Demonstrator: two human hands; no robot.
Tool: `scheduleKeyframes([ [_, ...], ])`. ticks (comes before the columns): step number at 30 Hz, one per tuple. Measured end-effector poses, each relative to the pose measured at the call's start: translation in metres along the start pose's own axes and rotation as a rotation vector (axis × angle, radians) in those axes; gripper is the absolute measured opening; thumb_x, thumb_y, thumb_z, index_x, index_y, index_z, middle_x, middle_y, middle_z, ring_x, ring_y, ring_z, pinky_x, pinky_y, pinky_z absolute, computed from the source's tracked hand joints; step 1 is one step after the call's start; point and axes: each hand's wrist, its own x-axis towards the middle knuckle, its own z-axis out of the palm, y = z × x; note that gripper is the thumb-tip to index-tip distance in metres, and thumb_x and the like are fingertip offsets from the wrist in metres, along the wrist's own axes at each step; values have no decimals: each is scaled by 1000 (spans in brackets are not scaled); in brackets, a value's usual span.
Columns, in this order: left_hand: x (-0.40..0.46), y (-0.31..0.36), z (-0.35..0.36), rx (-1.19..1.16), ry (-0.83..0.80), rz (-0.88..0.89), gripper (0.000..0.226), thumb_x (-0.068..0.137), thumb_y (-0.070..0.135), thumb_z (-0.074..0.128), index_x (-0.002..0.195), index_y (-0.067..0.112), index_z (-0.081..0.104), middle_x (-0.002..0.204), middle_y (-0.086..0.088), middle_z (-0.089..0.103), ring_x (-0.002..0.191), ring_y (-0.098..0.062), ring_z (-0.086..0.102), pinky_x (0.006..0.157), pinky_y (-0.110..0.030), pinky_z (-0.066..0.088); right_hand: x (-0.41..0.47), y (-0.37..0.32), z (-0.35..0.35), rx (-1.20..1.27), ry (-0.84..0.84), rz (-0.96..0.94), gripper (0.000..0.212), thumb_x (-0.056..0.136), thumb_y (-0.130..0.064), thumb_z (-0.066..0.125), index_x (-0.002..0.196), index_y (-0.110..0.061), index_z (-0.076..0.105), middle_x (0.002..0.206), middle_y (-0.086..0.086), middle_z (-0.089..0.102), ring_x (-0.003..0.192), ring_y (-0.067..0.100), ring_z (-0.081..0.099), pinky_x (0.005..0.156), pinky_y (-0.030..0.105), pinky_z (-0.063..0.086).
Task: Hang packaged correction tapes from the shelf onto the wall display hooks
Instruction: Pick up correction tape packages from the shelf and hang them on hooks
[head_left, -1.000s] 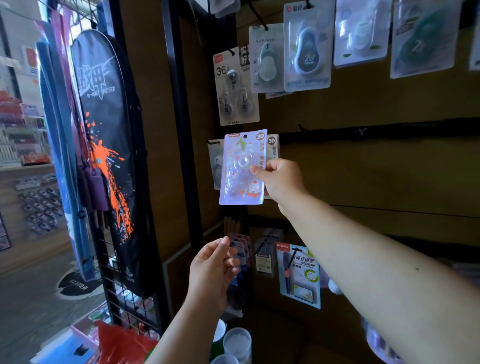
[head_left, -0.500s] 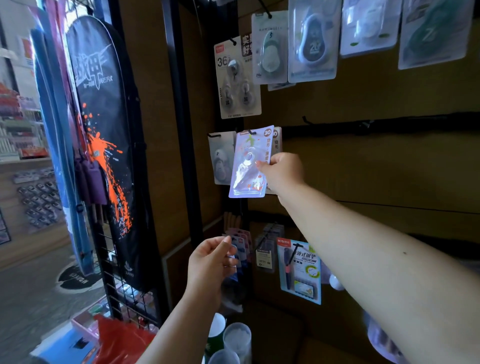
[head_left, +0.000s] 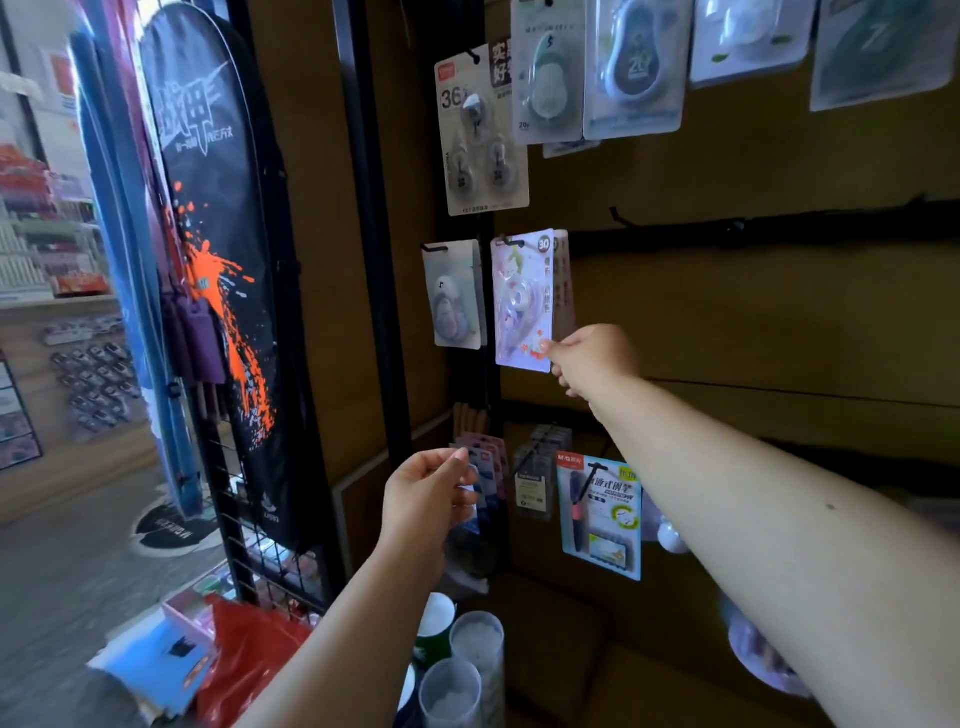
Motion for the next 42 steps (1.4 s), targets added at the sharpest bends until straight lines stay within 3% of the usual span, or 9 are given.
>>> scheduleKeyframes([
  [5,-8,-9,2,128,-6,8,16,92,22,66,97,7,68,72,-5,67,54,-10,58,51,-23,46,-47,25,-9,-74,-117,-21,30,84,-38,68,64,-17,59,83,14,72,83,35,68,80,50,57],
  [9,-25,-20,6,265,-25,13,14,93,21,64,93,7,66,70,-6,66,54,-13,58,49,-23,49,-89,55,-16,-137,-209,-38,37,88,-41,63,72,-8,65,82,15,72,79,33,67,78,47,56],
  [14,-52,-58,10,347,-54,-62,11,93,16,64,89,6,62,65,-6,63,46,-12,55,43,-20,45,-136,116,-18,-221,-242,-2,34,87,-44,62,62,-21,59,73,4,71,73,22,67,73,37,55],
  [17,-64,-91,11,422,-83,-127,11,93,14,63,84,8,59,62,-4,61,38,-7,52,38,-16,42,-157,158,-19,-278,-272,72,35,86,-47,61,63,-21,58,72,-1,70,75,20,66,70,33,53],
  [21,-74,-136,14,479,-116,-246,11,93,15,63,86,9,58,64,-4,61,45,-14,51,39,-19,41,-176,213,-18,-358,-308,209,36,87,-47,59,62,-23,52,70,-4,62,78,20,63,62,27,41],
  [26,-90,-187,18,494,-163,-371,10,92,16,64,84,13,59,65,-4,62,46,-14,53,42,-22,43,-190,276,-26,-407,-345,419,29,92,-42,56,85,-16,67,83,3,68,77,18,59,58,25,39],
  [28,-94,-201,19,486,-185,-406,10,92,14,64,83,12,59,63,-6,61,44,-14,52,42,-23,42,-192,301,-29,-390,-335,504,30,92,-36,58,78,-11,66,74,4,64,71,19,56,59,26,37],
  [33,-96,-228,21,520,-220,-445,12,91,10,64,79,11,60,57,-5,61,46,-17,52,50,-29,45,-193,357,-35,-431,-320,686,46,93,-31,59,52,-17,42,50,0,42,50,18,44,50,27,28],
  [42,-85,-274,25,568,-287,-553,11,93,6,57,85,9,63,64,-7,60,46,-16,51,43,-24,40,-194,407,-21,-468,-310,893,31,93,-20,50,63,-15,48,63,7,51,54,22,54,44,18,35],
])
